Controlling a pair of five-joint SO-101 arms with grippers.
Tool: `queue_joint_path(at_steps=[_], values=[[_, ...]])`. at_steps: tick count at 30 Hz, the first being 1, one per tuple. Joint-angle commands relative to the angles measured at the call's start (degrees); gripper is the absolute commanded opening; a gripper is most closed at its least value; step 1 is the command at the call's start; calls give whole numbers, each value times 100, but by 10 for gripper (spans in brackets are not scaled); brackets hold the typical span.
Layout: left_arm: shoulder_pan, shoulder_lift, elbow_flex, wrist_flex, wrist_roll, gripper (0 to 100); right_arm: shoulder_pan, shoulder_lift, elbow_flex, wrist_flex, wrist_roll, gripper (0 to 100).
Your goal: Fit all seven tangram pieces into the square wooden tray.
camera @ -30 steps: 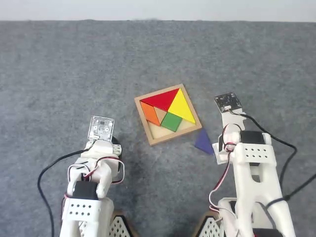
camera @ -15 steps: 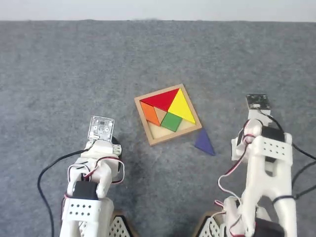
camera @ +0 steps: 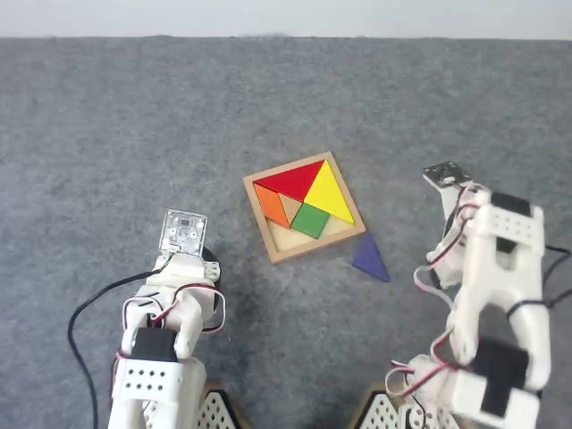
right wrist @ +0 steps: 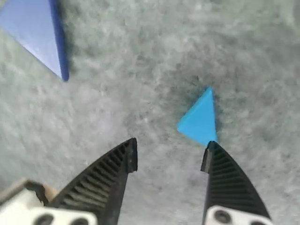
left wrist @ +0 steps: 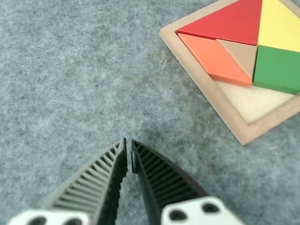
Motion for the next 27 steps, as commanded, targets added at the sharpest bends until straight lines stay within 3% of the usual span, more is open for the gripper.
queue_joint_path(at_steps=[1,7,11,24,27], values=[[-26,-70,-48,9,35,15,48,295,-818,541,615,235],[-26,-70,-48,9,35,15,57,356,-958,549,659,235],[-26,-70,-48,9,35,15,66,356,-905,593,1125,235],[-26,-70,-48,9,35,15,-40,365,-404,-57,1653,236],[-26,-70,-48,9,35,15,40,365,-114,-224,2163,236]])
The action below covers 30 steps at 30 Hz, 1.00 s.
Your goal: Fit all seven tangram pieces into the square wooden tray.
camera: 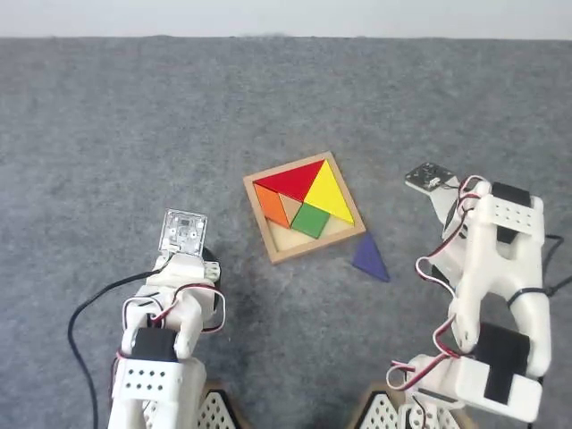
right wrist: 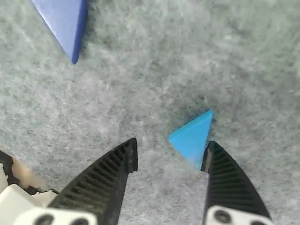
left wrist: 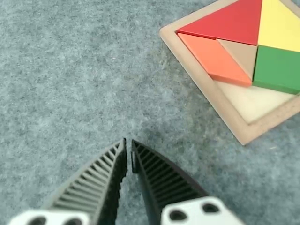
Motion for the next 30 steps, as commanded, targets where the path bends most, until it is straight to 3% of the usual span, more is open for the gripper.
queue_joint_path(at_steps=[1,6,10,21,30], values=[[-26,-70,-48,9,35,15,110,-13,325,-312,712,236],[-26,-70,-48,9,35,15,585,-13,774,-1147,914,236],[-26,-70,-48,9,35,15,866,-31,765,-1244,897,236],[-26,-70,-48,9,35,15,857,-4,800,-1604,176,235],[-26,-70,-48,9,35,15,655,796,738,-1842,167,235]])
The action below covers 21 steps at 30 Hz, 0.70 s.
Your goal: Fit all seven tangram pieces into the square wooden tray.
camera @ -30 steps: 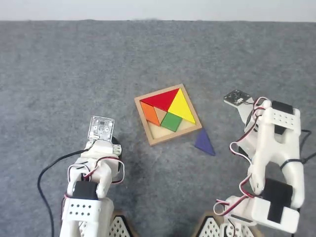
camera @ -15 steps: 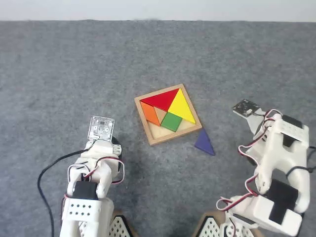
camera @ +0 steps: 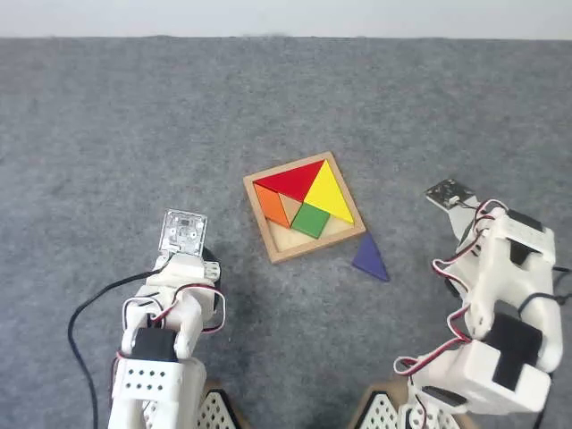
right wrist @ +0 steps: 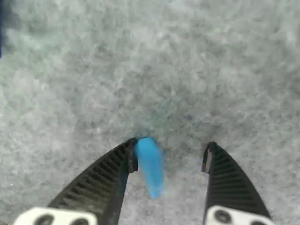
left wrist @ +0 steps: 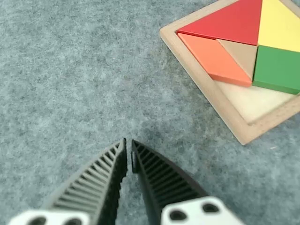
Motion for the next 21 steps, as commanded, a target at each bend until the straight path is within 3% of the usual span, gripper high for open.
queue_joint_path(at_steps=[1,9,21], values=[[-26,-70,-48,9,35,15,-110,286,-158,-101,-62,235],[-26,-70,-48,9,35,15,-84,338,-264,40,-299,199],[-26,-70,-48,9,35,15,4,365,-281,48,-4132,246]])
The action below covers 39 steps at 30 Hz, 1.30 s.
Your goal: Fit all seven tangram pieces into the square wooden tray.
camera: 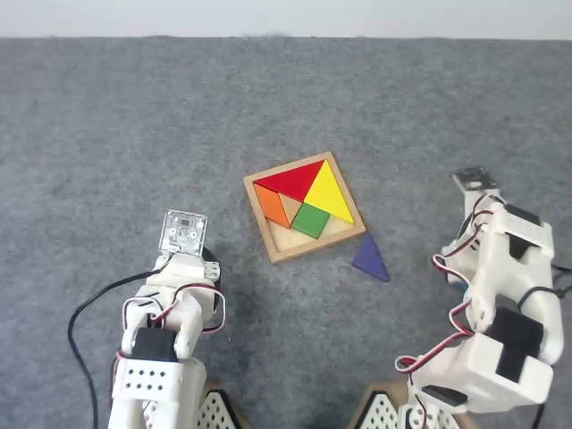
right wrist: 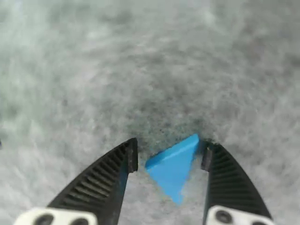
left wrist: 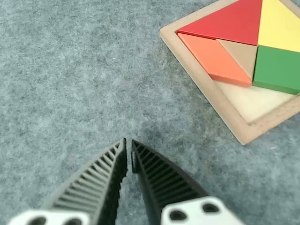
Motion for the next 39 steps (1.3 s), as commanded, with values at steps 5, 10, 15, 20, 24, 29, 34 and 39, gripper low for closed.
queue_joint_path(at_steps=[5,10,15,20,24,29,34,39], values=[[-26,-70,-48,9,35,15,-75,215,-35,242,-2189,246],[-26,-70,-48,9,35,15,-66,224,18,303,-2180,246],[-26,-70,-48,9,35,15,-48,215,149,321,-2171,233],[-26,-70,-48,9,35,15,-40,207,193,321,-1987,204],[-26,-70,-48,9,35,15,-40,171,273,330,-1670,202],[-26,-70,-48,9,35,15,-40,163,281,330,-1644,146],[-26,-70,-48,9,35,15,-31,163,281,330,-1653,95],[-26,-70,-48,9,35,15,-48,163,281,330,-1688,69]])
